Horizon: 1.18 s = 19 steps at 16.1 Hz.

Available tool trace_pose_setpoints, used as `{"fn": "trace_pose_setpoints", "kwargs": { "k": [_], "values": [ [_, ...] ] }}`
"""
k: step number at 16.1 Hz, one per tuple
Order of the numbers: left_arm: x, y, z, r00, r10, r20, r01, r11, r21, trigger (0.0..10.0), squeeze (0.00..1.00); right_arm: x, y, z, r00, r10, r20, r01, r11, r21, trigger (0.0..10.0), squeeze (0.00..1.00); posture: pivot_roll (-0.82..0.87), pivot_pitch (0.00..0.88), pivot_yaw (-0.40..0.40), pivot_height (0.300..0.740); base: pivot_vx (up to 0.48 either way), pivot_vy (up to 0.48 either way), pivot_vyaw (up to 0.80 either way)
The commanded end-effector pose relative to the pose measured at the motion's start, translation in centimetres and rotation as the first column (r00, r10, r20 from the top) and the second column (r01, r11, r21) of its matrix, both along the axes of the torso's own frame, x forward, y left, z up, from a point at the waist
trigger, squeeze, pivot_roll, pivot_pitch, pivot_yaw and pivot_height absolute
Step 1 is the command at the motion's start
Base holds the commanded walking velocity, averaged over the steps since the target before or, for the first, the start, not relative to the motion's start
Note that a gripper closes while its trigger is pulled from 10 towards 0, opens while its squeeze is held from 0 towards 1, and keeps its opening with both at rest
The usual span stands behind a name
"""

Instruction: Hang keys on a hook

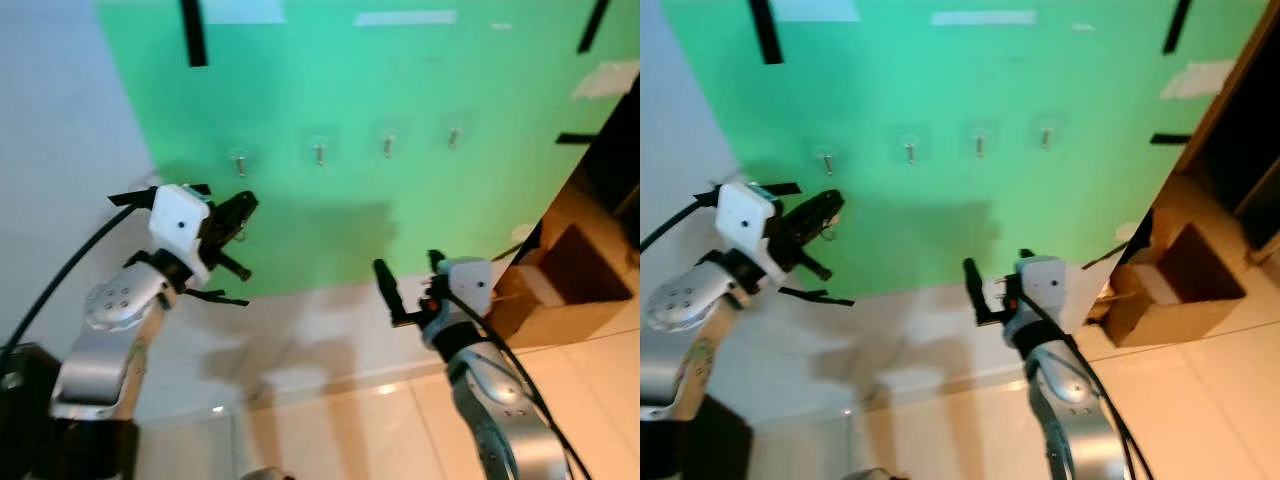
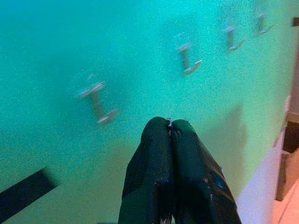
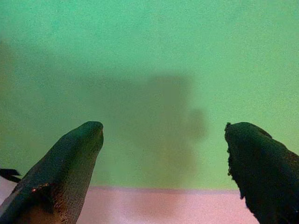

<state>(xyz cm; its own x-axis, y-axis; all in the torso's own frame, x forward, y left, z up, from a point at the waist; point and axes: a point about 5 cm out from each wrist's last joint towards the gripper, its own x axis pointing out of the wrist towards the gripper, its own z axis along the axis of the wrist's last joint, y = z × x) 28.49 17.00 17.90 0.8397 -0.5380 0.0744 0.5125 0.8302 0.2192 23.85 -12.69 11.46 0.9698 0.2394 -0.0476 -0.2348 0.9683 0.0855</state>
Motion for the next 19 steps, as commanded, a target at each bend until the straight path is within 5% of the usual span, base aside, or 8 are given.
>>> {"fn": "trace_pose_setpoints", "kwargs": {
  "k": [1, 6, 10, 19],
  "values": [
    [0.5, -0.3, 0.2, 1.000, -0.019, 0.002, 0.019, 1.000, 0.007, 10.0, 0.00, 0.0, -0.4, 0.3, 1.000, -0.023, 0.017, 0.023, 1.000, 0.002, 10.0, 0.00, -0.04, 0.000, 0.065, 0.740, 0.000, 0.000, 0.00],
    [2.7, 2.1, 0.4, 0.995, 0.098, -0.021, -0.098, 0.994, -0.044, 10.0, 0.00, 1.6, -0.4, 0.5, 0.998, 0.031, 0.056, -0.029, 0.999, -0.035, 10.0, 0.00, -0.05, 0.000, 0.069, 0.740, 0.000, 0.000, 0.00],
    [3.0, 2.2, 4.6, 0.987, -0.161, -0.005, 0.155, 0.958, -0.243, 10.0, 0.00, 1.6, 0.2, 1.7, 0.983, 0.163, 0.085, -0.159, 0.986, -0.043, 10.0, 0.00, -0.01, 0.000, 0.006, 0.740, 0.000, 0.000, 0.00],
    [4.3, 3.6, 7.7, 0.970, -0.241, 0.023, 0.242, 0.970, -0.038, 10.0, 0.00, 0.7, 1.8, 3.6, 0.951, 0.261, 0.164, -0.258, 0.965, -0.039, 10.0, 0.00, -0.06, 0.000, 0.048, 0.740, 0.000, 0.000, 0.00]
  ]
}}
